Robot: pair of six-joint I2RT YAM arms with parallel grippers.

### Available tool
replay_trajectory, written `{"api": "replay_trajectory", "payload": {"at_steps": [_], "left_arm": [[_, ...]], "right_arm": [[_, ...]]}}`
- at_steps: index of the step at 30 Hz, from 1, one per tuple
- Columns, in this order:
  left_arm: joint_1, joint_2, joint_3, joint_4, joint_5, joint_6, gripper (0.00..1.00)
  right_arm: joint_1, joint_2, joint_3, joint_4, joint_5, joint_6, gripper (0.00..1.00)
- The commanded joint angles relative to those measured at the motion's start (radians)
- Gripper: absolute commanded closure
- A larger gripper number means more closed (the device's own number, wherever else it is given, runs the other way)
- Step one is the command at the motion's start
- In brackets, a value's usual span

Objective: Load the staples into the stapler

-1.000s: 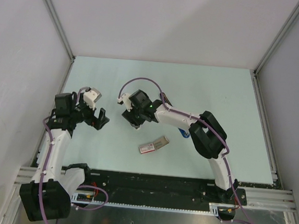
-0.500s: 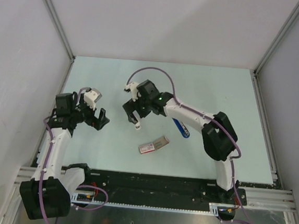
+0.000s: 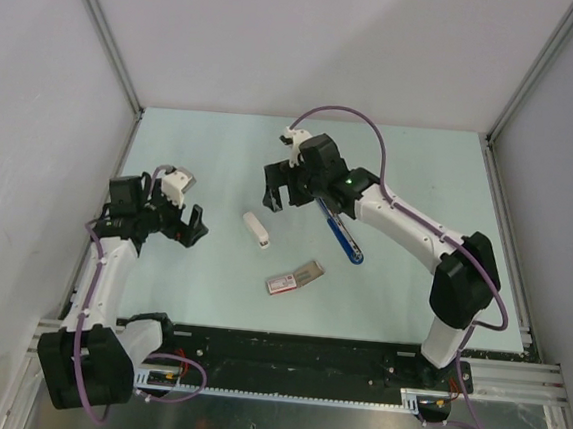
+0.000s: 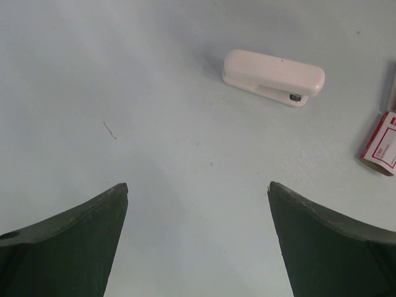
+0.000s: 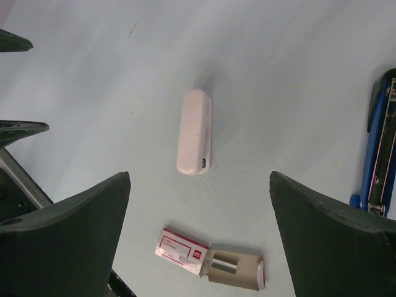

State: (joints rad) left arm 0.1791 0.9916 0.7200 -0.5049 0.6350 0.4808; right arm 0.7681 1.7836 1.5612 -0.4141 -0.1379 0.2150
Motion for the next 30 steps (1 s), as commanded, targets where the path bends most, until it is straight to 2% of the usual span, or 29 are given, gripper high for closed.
{"api": "replay_trajectory", "payload": {"at_steps": [1, 12, 30], "left_arm": [[0.005, 0.043, 0.089, 0.006, 0.004, 0.018, 0.01], [-0.049, 0.280, 0.332, 0.007, 0.103, -0.026, 0.00], [-0.260, 0.405, 0.436, 0.049, 0.016, -0.060, 0.00]], "right_arm": [[-0.003, -0.082, -0.014, 0.017, 0.042, 0.057, 0.00], [-0.053, -0.108, -0.020, 0.005, 0.010, 0.081, 0.01], [-0.079, -0.137, -0.022, 0.012, 0.010, 0.070, 0.01]]}}
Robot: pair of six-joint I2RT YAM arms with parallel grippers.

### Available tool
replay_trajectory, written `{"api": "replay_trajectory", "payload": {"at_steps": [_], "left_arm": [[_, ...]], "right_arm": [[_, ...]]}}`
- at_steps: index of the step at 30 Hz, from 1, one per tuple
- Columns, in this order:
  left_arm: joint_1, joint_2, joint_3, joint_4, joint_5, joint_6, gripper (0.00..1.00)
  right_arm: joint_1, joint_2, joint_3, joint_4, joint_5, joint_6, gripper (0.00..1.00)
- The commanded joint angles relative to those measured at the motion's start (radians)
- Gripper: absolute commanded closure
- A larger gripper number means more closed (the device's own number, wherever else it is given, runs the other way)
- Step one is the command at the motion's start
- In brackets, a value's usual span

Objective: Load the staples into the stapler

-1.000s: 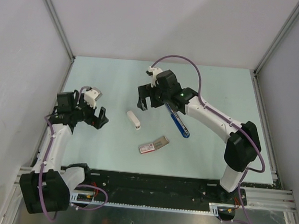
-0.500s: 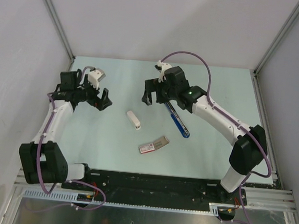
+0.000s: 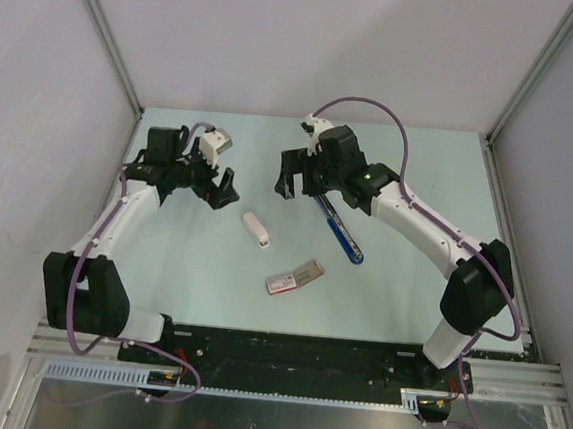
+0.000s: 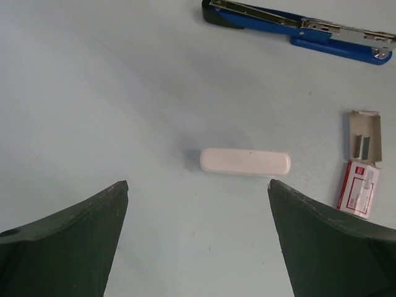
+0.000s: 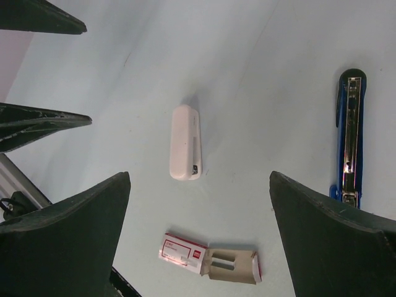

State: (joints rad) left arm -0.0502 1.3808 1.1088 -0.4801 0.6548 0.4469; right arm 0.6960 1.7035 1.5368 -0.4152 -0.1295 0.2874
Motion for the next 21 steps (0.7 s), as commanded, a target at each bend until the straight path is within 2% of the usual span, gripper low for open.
{"api": "replay_trajectory", "payload": {"at_steps": [1, 8, 16, 21], "left_arm": [[-0.040, 0.019, 0.049, 0.028, -0.006, -0.027, 0.01], [-0.097, 0.056, 0.095, 0.034, -0.025, -0.031, 0.01], [-0.173, 0.157, 0.208, 0.041, -0.027, -0.061, 0.00], [-0.191, 0.262, 0.295, 0.049, -0.018, -0.116, 0.01]], "right_arm": [[-0.009, -0.054, 0.001, 0.014, 0.010, -0.005, 0.01], [0.017, -0.011, -0.006, 0.031, 0.094, -0.077, 0.01], [-0.118, -0.014, -0.071, 0.072, 0.056, -0.259, 0.01], [-0.155, -0.016, -0.104, 0.045, 0.054, -0.393, 0.01]]}}
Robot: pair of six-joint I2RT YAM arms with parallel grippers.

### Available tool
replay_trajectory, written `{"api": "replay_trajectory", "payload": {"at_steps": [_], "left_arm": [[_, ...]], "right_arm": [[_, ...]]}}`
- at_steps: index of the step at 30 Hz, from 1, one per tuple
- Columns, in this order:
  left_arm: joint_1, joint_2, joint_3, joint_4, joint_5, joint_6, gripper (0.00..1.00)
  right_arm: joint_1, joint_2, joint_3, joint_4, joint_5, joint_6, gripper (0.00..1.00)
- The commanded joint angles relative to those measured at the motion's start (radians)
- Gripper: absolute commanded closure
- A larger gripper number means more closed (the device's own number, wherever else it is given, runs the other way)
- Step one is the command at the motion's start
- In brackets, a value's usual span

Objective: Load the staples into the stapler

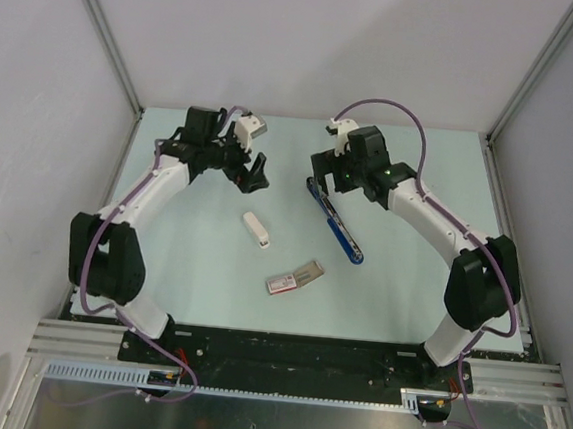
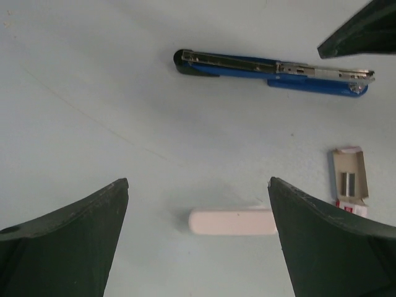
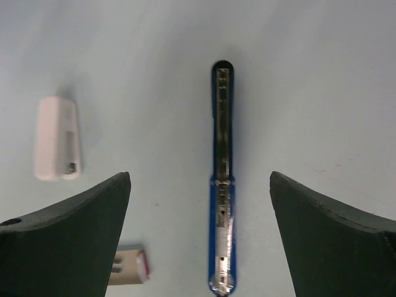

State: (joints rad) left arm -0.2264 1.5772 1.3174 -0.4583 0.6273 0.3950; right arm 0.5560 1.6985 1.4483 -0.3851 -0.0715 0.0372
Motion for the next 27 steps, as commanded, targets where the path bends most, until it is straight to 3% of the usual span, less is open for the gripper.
{"api": "replay_trajectory", "payload": {"at_steps": [1, 6, 11, 18, 27], "left_arm": [[-0.018, 0.088, 0.105, 0.028, 0.010, -0.074, 0.01], [-0.053, 0.210, 0.199, 0.039, -0.005, -0.117, 0.01], [-0.073, 0.297, 0.280, 0.051, -0.011, -0.173, 0.00], [-0.076, 0.355, 0.338, 0.066, -0.024, -0.209, 0.01], [-0.093, 0.434, 0.417, 0.074, -0.026, -0.232, 0.01]], "right_arm": [[-0.019, -0.012, -0.022, 0.007, 0.002, -0.161, 0.01], [-0.040, -0.052, -0.100, 0.018, 0.025, -0.228, 0.01], [-0.046, -0.135, -0.193, 0.109, 0.160, -0.236, 0.01], [-0.073, -0.207, -0.254, 0.130, 0.096, -0.230, 0.01], [-0.153, -0.191, -0.281, 0.109, -0.096, -0.242, 0.01]]}}
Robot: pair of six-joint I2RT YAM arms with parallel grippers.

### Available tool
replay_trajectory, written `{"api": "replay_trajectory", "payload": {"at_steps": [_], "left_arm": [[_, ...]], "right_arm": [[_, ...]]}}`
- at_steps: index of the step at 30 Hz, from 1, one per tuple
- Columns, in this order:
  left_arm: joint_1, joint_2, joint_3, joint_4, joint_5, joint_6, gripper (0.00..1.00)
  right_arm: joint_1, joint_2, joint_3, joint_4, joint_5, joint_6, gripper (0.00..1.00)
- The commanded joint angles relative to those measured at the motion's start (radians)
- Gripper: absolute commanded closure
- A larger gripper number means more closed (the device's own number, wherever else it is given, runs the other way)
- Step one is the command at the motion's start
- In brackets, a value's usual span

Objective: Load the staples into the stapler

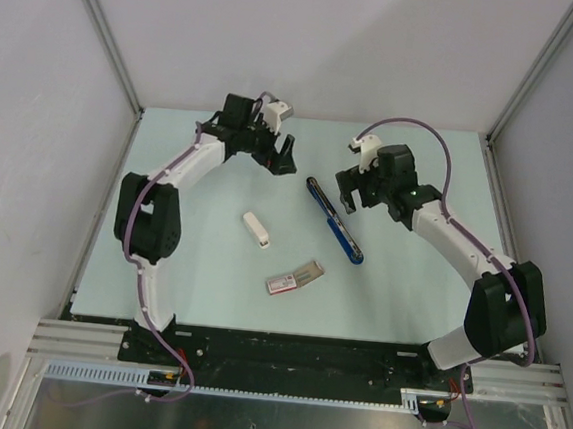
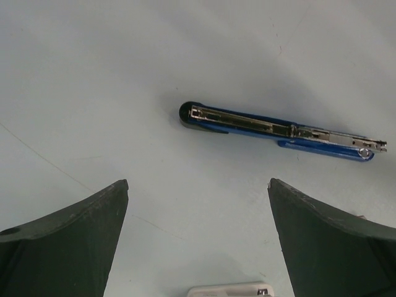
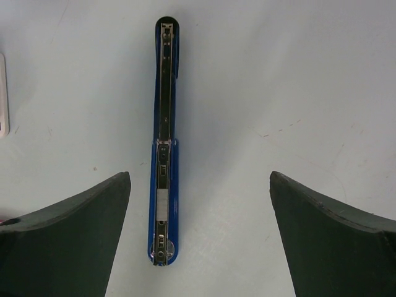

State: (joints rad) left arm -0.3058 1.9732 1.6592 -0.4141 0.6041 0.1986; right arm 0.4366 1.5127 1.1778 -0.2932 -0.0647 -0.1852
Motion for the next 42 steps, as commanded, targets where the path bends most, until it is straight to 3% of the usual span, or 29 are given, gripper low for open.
{"api": "replay_trajectory", "payload": {"at_steps": [1, 10, 24, 42], "left_arm": [[-0.013, 0.053, 0.088, 0.030, 0.001, -0.041, 0.01], [-0.016, 0.142, 0.166, 0.038, 0.010, -0.119, 0.01], [-0.015, 0.178, 0.167, 0.043, -0.004, -0.152, 0.01], [-0.007, 0.166, 0.130, 0.043, 0.030, -0.176, 0.01]], "right_arm": [[-0.047, -0.009, -0.017, 0.022, -0.125, -0.018, 0.01], [-0.065, -0.019, -0.076, 0.059, -0.239, -0.047, 0.06], [0.031, 0.117, -0.077, 0.054, -0.169, -0.118, 0.08], [-0.017, 0.153, -0.046, -0.074, -0.175, -0.286, 0.13]]}}
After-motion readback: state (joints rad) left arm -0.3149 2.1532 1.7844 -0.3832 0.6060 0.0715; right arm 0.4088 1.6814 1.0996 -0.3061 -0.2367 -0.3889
